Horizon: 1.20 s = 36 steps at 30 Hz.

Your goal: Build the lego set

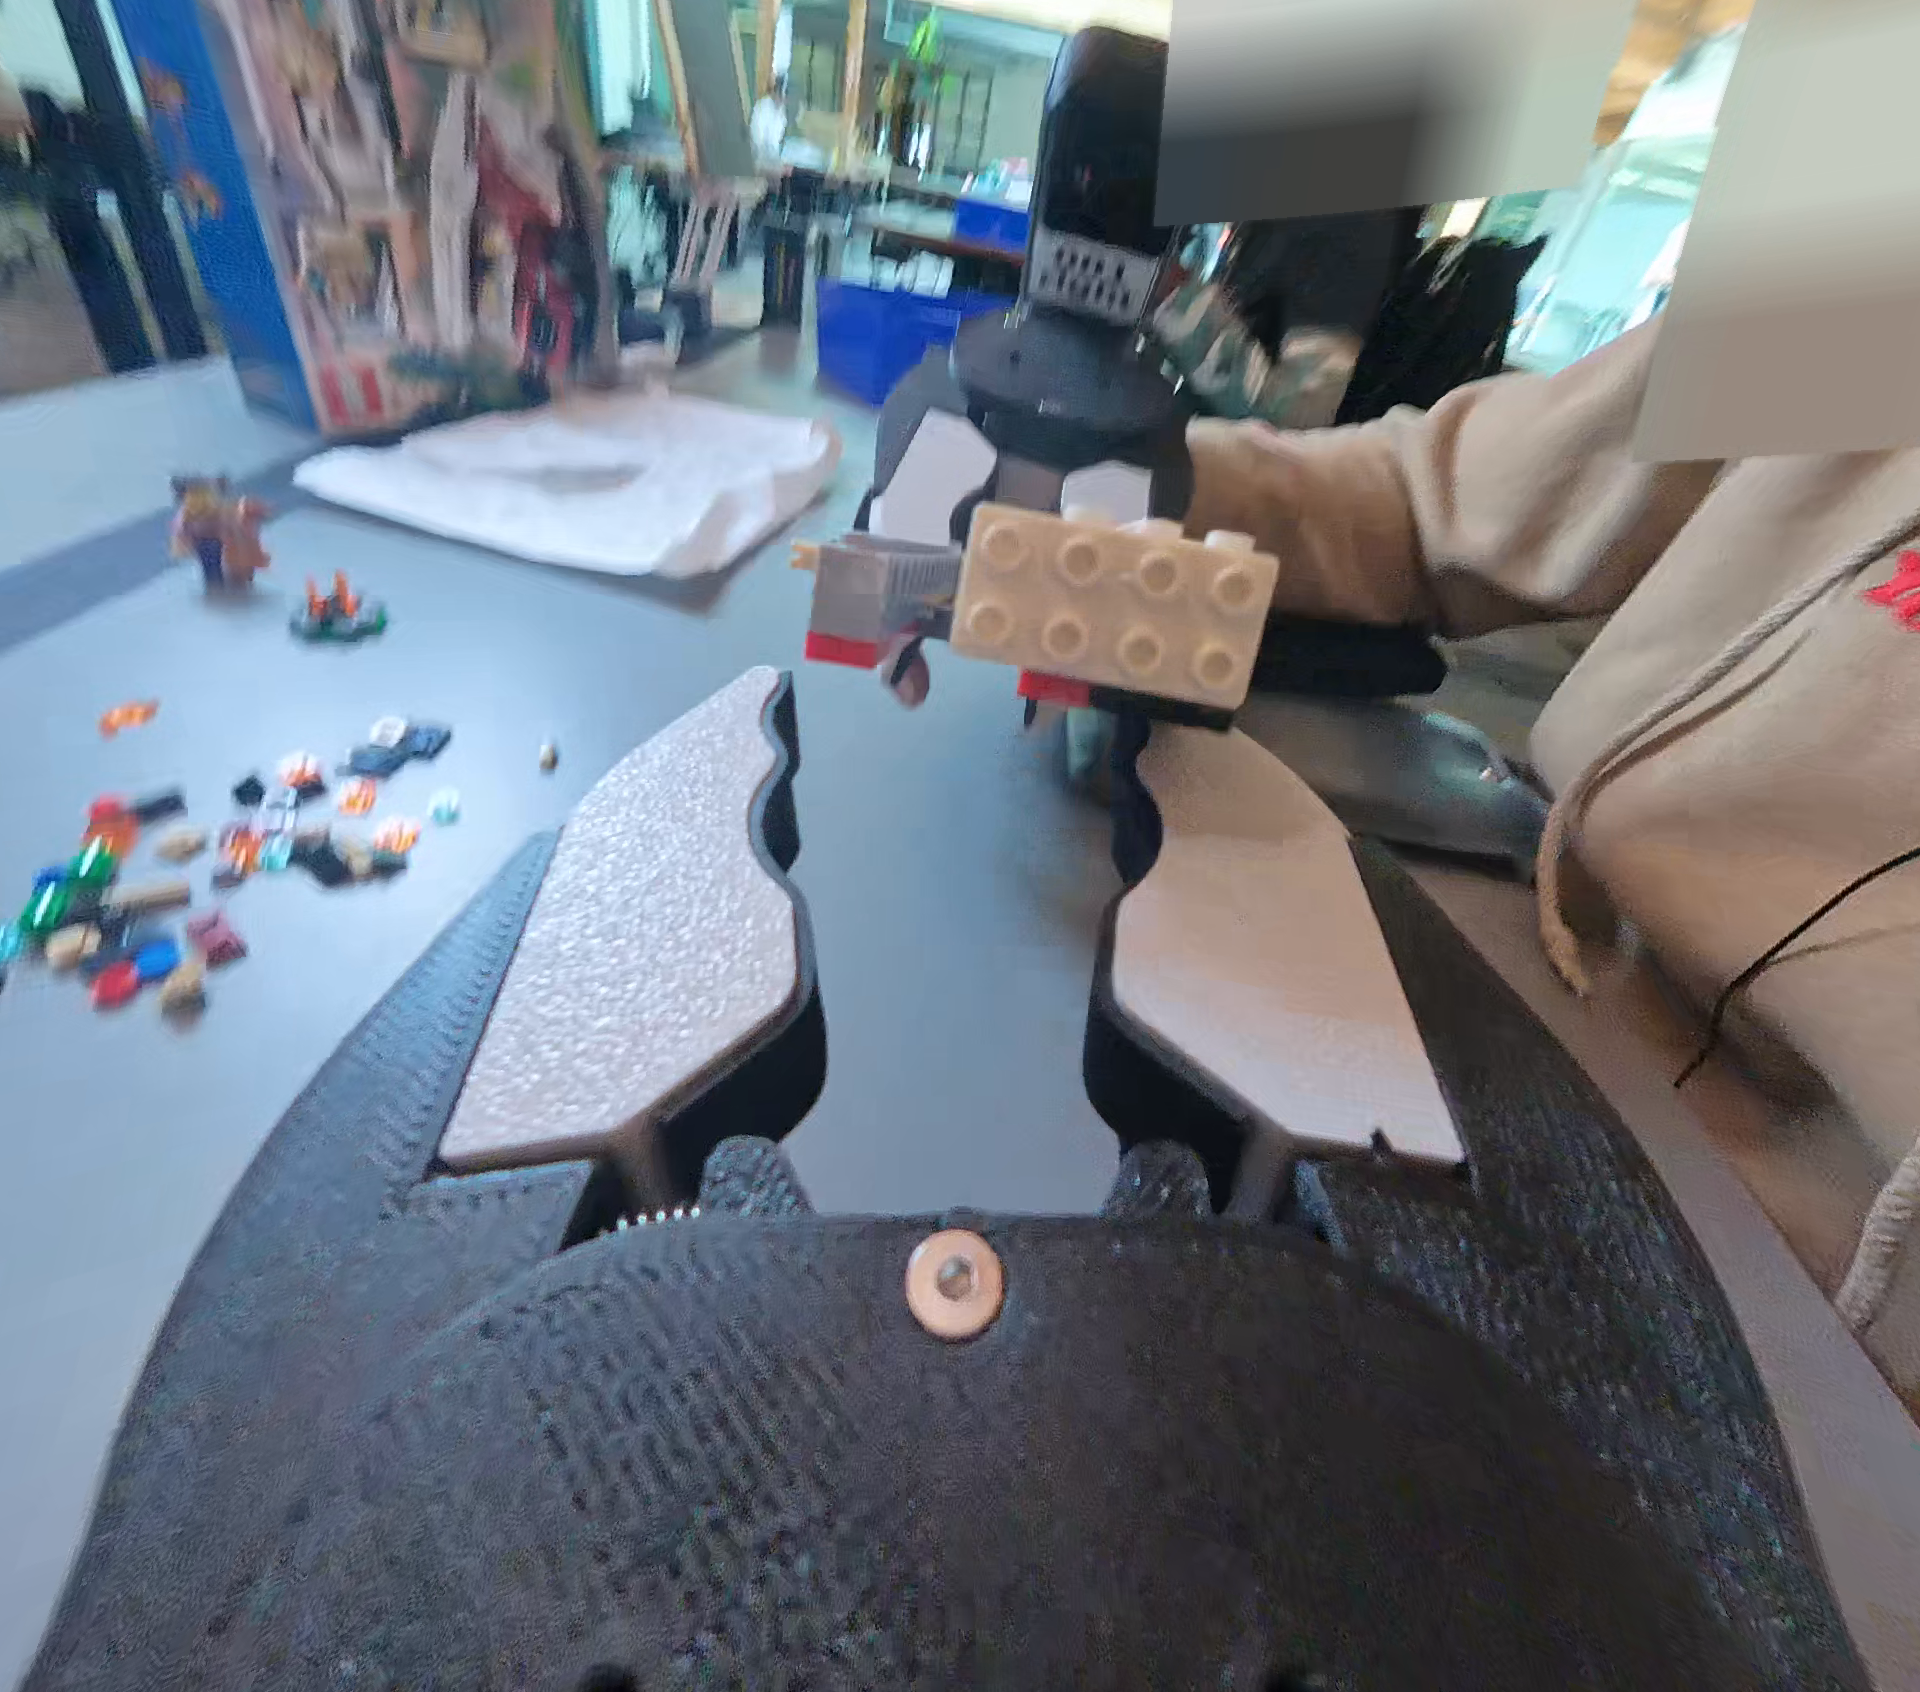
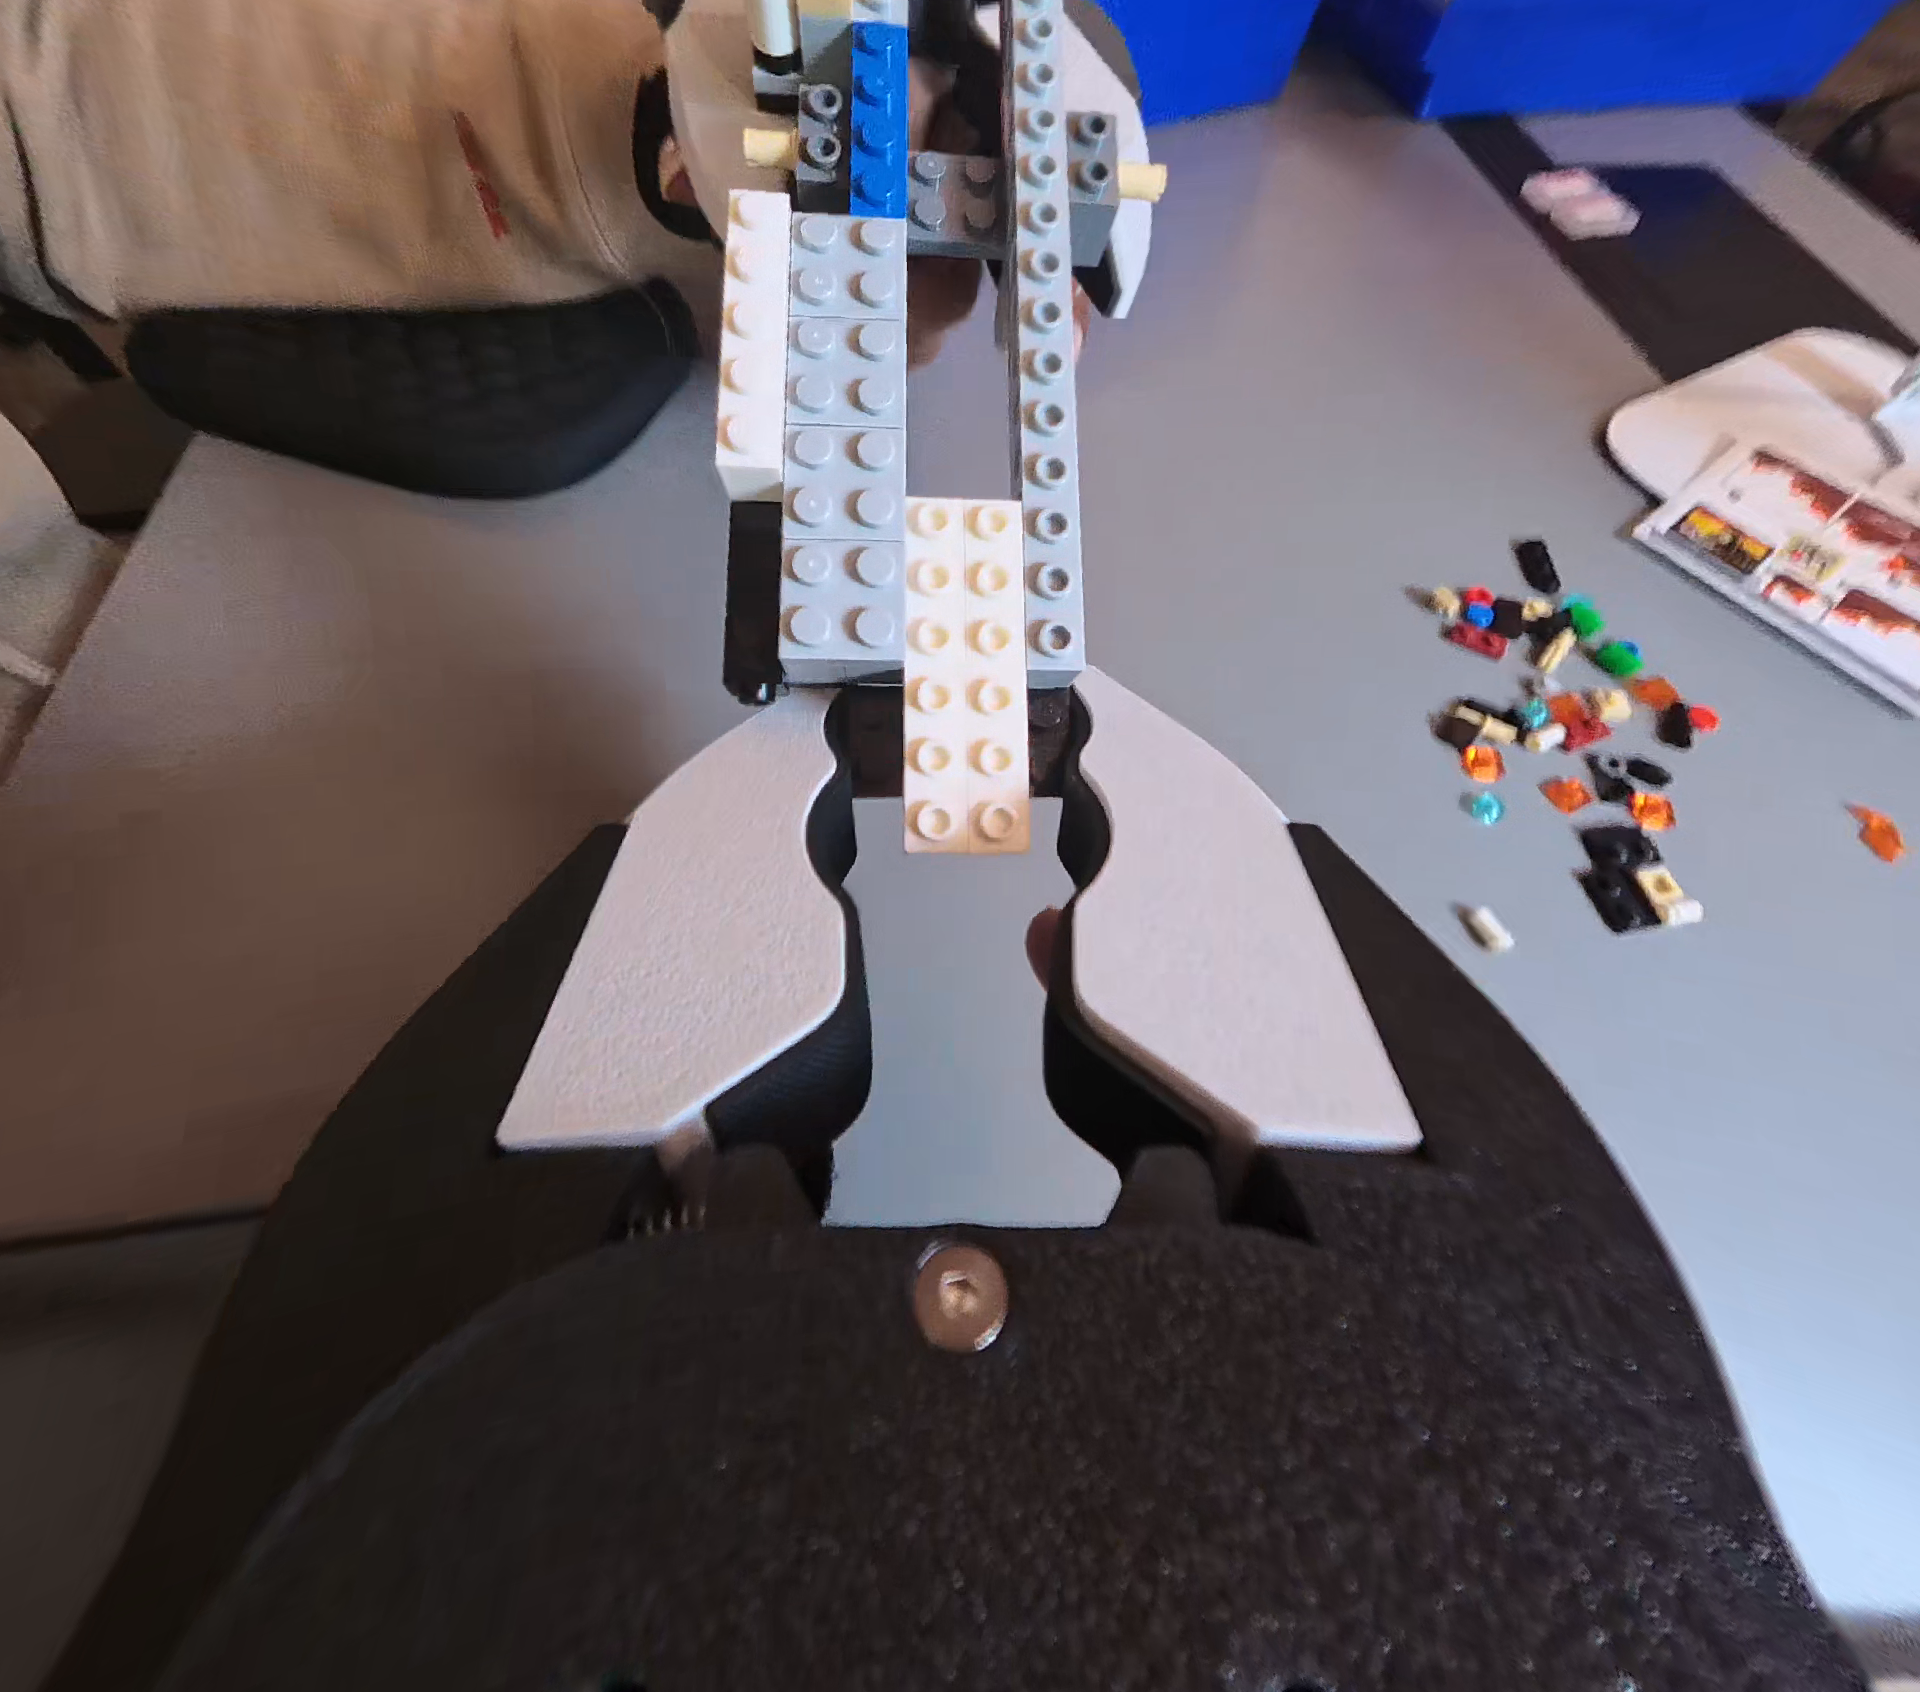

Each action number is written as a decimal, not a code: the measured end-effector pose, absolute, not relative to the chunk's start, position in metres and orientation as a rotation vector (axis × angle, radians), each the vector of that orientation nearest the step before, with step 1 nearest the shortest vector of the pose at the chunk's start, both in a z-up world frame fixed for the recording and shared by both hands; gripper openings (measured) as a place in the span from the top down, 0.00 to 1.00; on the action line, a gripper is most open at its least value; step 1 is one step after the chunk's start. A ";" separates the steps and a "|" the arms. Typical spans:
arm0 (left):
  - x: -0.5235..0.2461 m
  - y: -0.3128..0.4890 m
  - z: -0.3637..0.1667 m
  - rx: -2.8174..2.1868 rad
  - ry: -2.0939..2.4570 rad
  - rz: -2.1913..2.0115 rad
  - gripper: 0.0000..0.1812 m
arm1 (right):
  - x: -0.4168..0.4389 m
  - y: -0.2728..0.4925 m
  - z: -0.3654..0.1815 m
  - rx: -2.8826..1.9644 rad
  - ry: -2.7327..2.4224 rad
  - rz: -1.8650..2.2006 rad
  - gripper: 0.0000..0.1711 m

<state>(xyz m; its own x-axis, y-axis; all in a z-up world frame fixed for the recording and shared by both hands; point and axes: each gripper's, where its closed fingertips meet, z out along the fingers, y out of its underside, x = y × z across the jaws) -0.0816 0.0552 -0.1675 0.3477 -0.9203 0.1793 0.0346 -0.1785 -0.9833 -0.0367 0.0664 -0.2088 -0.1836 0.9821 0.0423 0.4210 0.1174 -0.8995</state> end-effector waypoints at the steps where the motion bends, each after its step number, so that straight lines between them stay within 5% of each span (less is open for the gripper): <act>1: -0.084 0.060 -0.180 -1.566 0.852 -1.039 0.65 | -0.035 0.072 -0.217 -1.417 -1.722 1.019 0.79; 11: -0.112 0.066 -0.269 -2.067 1.024 -0.655 0.61 | -0.031 0.091 -0.268 -1.566 -1.953 0.832 0.79; 20: -0.111 0.043 -0.276 -2.035 1.212 -0.632 0.56 | -0.022 0.095 -0.280 -1.496 -2.268 0.684 0.79; 25: -0.109 0.037 -0.277 -2.019 1.248 -0.600 0.63 | -0.019 0.135 -0.282 -1.525 -2.335 0.418 0.78; 36: -0.146 0.101 -0.221 -1.832 0.757 -0.402 0.72 | -0.042 0.266 -0.157 -1.601 -1.242 0.402 0.78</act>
